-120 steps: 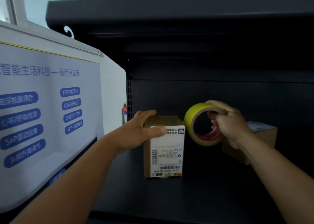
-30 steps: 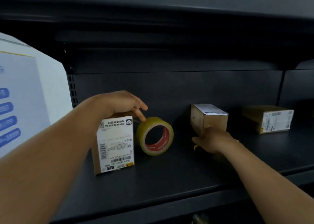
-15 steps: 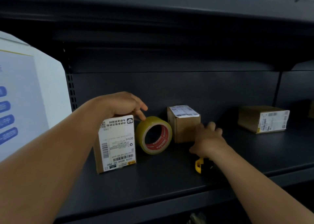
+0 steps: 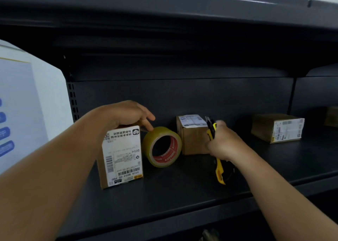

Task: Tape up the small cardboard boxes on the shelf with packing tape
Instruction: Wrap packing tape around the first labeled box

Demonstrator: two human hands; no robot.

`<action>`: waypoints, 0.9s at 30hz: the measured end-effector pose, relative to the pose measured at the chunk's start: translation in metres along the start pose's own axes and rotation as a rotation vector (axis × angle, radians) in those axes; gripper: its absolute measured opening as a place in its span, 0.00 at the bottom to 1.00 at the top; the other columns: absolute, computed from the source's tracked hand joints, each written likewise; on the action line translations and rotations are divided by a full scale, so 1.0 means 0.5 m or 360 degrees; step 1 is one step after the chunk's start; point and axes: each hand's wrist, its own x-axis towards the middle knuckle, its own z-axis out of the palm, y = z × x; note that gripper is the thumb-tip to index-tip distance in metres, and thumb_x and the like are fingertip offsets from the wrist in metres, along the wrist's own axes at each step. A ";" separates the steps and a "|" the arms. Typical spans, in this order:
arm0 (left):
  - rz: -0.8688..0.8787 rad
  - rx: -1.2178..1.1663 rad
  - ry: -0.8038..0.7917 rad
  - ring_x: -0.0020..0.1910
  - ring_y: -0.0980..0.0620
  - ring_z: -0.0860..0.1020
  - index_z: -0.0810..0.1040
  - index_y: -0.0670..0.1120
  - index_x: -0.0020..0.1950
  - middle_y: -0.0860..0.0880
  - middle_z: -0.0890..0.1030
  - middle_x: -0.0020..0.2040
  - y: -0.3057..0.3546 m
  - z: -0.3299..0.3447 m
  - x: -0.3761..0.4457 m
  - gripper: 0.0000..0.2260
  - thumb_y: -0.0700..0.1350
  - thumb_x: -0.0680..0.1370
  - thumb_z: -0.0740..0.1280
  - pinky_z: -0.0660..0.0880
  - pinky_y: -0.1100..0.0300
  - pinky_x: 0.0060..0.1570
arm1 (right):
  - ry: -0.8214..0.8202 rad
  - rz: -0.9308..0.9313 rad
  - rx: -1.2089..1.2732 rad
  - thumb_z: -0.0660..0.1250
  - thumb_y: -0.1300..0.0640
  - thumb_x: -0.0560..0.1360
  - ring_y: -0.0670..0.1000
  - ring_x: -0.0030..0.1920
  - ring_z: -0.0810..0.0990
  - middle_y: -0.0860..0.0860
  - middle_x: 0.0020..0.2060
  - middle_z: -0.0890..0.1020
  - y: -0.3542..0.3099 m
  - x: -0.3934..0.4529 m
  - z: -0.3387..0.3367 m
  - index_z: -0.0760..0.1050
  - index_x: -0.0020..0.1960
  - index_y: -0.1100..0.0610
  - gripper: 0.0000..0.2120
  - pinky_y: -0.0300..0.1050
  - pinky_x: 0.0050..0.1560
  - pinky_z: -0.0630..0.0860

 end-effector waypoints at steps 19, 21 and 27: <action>0.0003 0.0003 0.0031 0.46 0.58 0.77 0.75 0.49 0.66 0.52 0.85 0.47 0.006 -0.004 -0.007 0.21 0.56 0.83 0.49 0.66 0.62 0.39 | -0.0310 -0.0866 -0.0583 0.59 0.53 0.79 0.47 0.35 0.77 0.48 0.43 0.75 -0.163 -0.093 0.034 0.55 0.72 0.35 0.26 0.41 0.32 0.75; 0.0001 -0.0008 0.0007 0.49 0.57 0.78 0.74 0.48 0.67 0.52 0.85 0.48 0.004 -0.004 -0.004 0.21 0.56 0.83 0.49 0.67 0.61 0.43 | -0.0407 -0.0863 -0.0711 0.60 0.56 0.78 0.49 0.38 0.77 0.48 0.40 0.72 -0.178 -0.082 0.060 0.55 0.74 0.38 0.29 0.42 0.35 0.75; 0.0024 0.0021 0.0025 0.53 0.54 0.77 0.75 0.49 0.66 0.52 0.84 0.51 -0.003 -0.010 0.006 0.21 0.56 0.83 0.49 0.66 0.56 0.52 | -0.0473 -0.0793 -0.0386 0.58 0.52 0.80 0.46 0.30 0.81 0.49 0.55 0.76 -0.161 -0.082 0.032 0.53 0.72 0.32 0.27 0.37 0.29 0.76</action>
